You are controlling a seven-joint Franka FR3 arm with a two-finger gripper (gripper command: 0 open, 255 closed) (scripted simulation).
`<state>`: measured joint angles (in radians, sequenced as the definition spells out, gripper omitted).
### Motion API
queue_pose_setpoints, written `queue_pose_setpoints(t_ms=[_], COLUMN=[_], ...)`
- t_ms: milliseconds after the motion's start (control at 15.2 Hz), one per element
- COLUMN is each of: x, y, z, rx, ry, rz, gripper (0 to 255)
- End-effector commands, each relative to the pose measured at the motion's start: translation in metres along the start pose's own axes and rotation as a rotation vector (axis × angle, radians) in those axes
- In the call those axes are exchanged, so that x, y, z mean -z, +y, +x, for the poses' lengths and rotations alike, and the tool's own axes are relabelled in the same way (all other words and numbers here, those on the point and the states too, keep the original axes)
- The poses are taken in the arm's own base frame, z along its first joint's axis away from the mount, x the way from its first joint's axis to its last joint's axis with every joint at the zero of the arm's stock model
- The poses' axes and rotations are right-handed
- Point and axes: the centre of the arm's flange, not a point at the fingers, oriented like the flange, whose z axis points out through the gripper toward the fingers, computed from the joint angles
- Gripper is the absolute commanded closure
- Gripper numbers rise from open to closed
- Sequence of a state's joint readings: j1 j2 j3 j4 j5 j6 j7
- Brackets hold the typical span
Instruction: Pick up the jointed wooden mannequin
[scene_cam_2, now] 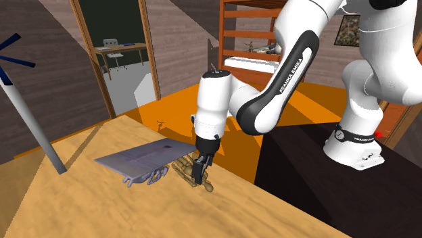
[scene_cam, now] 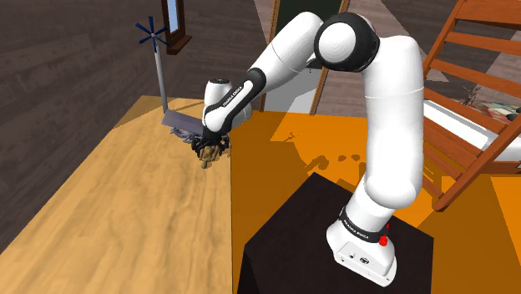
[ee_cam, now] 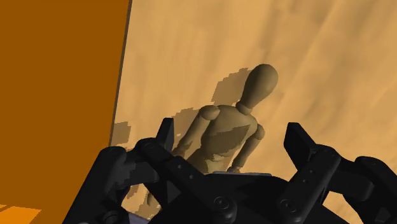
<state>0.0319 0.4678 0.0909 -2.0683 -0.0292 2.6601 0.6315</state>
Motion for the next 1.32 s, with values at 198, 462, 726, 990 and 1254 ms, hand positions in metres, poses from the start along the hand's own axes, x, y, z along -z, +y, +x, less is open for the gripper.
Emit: queue_pose_setpoints(t_ms=[198, 462, 726, 990, 1254], x=[-0.025, -0.024, -0.024, -0.020, 0.001], y=[0.003, 0.003, 0.003, 0.003, 0.001], z=[-0.002, -0.002, -0.002, -0.002, 0.000], rx=[0.000, 0.000, 0.000, 0.000, 0.000], ry=[0.001, 0.001, 0.001, 0.001, 0.001], rz=[0.000, 0.000, 0.000, 0.000, 0.000], gripper=[0, 255, 255, 255, 255])
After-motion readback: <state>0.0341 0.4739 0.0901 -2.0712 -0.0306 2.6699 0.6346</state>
